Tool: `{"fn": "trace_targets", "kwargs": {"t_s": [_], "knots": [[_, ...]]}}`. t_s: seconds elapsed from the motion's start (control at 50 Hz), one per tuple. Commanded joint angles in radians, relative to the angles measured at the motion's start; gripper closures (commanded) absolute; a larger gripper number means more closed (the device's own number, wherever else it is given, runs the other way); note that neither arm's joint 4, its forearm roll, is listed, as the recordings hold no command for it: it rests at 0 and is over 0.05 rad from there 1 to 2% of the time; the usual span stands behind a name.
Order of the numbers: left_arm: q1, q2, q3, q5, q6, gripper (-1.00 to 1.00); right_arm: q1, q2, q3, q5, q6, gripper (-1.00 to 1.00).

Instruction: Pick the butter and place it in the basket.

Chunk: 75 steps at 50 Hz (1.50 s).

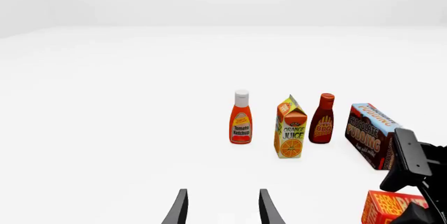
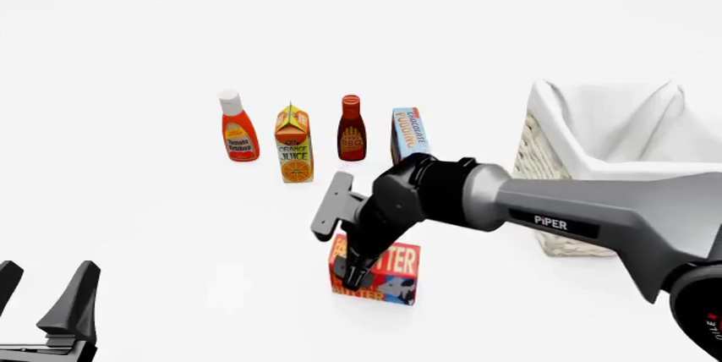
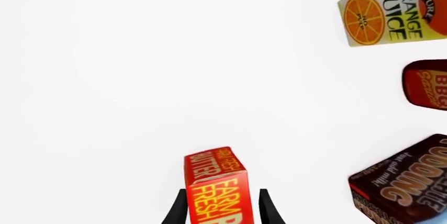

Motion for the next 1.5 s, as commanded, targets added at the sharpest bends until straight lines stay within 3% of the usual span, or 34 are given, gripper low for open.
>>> {"fn": "trace_targets", "kwargs": {"t_s": [0.02,0.28,0.44,0.46,0.56,0.74,0.86,1.26,1.5], "knots": [[0.0,0.0,0.0,0.0,0.0,-1.0,-0.017,0.049,-0.016,-0.032,0.037,-1.0],[0.0,0.0,0.0,0.0,0.0,-1.0,0.014,0.048,0.006,-0.069,0.06,-1.0],[0.0,0.0,0.0,0.0,0.0,-1.0,0.105,-0.057,0.153,-0.152,0.121,-1.0],[0.0,0.0,0.0,0.0,0.0,-1.0,0.108,-0.067,0.161,-0.165,0.117,1.0],[0.0,0.0,0.0,0.0,0.0,-1.0,0.072,-0.046,0.112,-0.173,0.084,1.0],[0.0,0.0,0.0,0.0,0.0,-1.0,0.132,-0.184,0.233,-0.247,0.053,1.0],[0.0,0.0,0.0,0.0,0.0,-1.0,0.104,-0.182,0.191,-0.237,0.037,1.0],[0.0,0.0,0.0,0.0,0.0,-1.0,0.113,-0.29,0.163,-0.199,0.05,1.0],[0.0,0.0,0.0,0.0,0.0,-1.0,0.167,-0.4,0.218,-0.182,0.076,1.0]]}}
